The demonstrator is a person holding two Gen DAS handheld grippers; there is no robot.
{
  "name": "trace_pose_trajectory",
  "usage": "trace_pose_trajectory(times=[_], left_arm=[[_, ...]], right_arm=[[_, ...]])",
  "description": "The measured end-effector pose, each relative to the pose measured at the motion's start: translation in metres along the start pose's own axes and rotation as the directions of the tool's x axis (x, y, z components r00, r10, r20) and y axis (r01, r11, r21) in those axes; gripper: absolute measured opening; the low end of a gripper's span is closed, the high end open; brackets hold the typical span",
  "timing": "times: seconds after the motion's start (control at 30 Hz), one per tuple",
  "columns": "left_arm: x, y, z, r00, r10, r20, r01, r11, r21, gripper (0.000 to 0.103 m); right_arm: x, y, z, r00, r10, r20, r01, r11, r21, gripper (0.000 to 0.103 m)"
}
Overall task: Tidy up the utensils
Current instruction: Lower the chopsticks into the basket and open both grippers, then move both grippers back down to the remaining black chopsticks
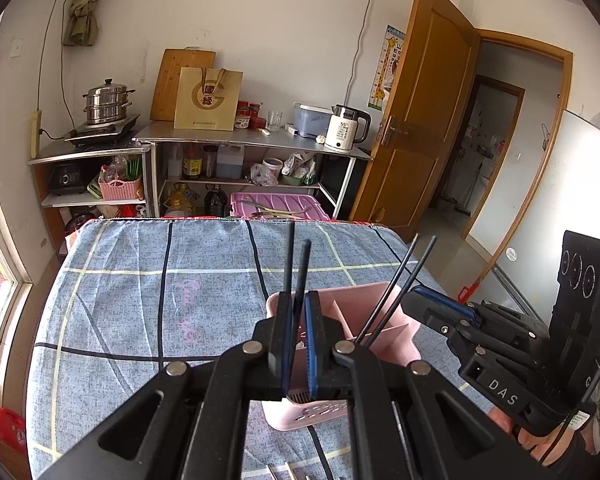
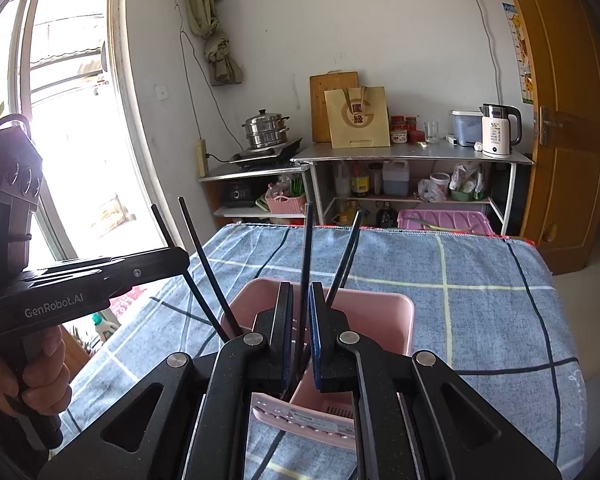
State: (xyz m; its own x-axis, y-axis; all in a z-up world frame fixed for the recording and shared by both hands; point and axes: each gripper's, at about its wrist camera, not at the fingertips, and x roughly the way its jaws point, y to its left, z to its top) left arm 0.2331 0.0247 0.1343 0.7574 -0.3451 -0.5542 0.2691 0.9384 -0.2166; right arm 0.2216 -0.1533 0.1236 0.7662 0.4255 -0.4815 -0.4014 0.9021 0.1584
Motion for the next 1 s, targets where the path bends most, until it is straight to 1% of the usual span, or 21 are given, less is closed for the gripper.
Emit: trace_pose_trajectory(times=[0.1,0.13,0.17,0.37,0.43,0.53,0.7,0.87,1.0], left_arm=[[-0.009,-0.002,0.0,1.0,0.011,0.021,-0.011,1.0,0.001,0.013],[-0.013,-0.002,0.0,0.999,0.013,0.031,-0.013,1.0,0.0,0.018],[-0.017,-0.002,-0.001,0.999,0.013,0.042,-0.013,1.0,-0.002,0.02],[-0.044,-0.007,-0.009,0.995,0.03,0.099,-0.03,1.0,0.001,0.022],[-0.054,-0.012,-0.017,0.993,0.033,0.115,-0.034,0.999,0.005,0.022],[-0.064,-0.018,-0.029,0.992,0.018,0.127,-0.02,1.0,0.019,0.023],[-0.068,-0.029,-0.059,0.994,-0.017,0.103,0.015,1.0,0.026,0.024],[-0.059,-0.04,-0.093,0.998,-0.033,0.051,0.031,0.999,0.043,0.024],[-0.051,-0.043,-0.113,0.999,-0.043,0.006,0.043,0.998,0.042,0.024]], right_arm=[[-0.012,0.0,0.001,1.0,-0.005,0.021,0.005,1.0,-0.001,0.009],[-0.017,0.0,0.001,1.0,-0.004,0.029,0.004,1.0,-0.001,0.01],[-0.022,-0.001,0.0,0.999,-0.005,0.036,0.005,1.0,0.0,0.01],[-0.053,-0.001,-0.01,0.997,-0.027,0.066,0.027,1.0,0.0,0.01],[-0.062,-0.002,-0.018,0.997,-0.04,0.065,0.04,0.999,0.002,0.01],[-0.073,-0.004,-0.033,0.997,-0.056,0.054,0.056,0.998,0.007,0.01],[-0.08,-0.009,-0.065,0.997,-0.074,0.002,0.073,0.997,0.029,0.01],[-0.076,-0.014,-0.099,0.993,-0.085,-0.079,0.089,0.995,0.043,0.01],[-0.067,-0.019,-0.124,0.986,-0.075,-0.149,0.086,0.994,0.065,0.01]])
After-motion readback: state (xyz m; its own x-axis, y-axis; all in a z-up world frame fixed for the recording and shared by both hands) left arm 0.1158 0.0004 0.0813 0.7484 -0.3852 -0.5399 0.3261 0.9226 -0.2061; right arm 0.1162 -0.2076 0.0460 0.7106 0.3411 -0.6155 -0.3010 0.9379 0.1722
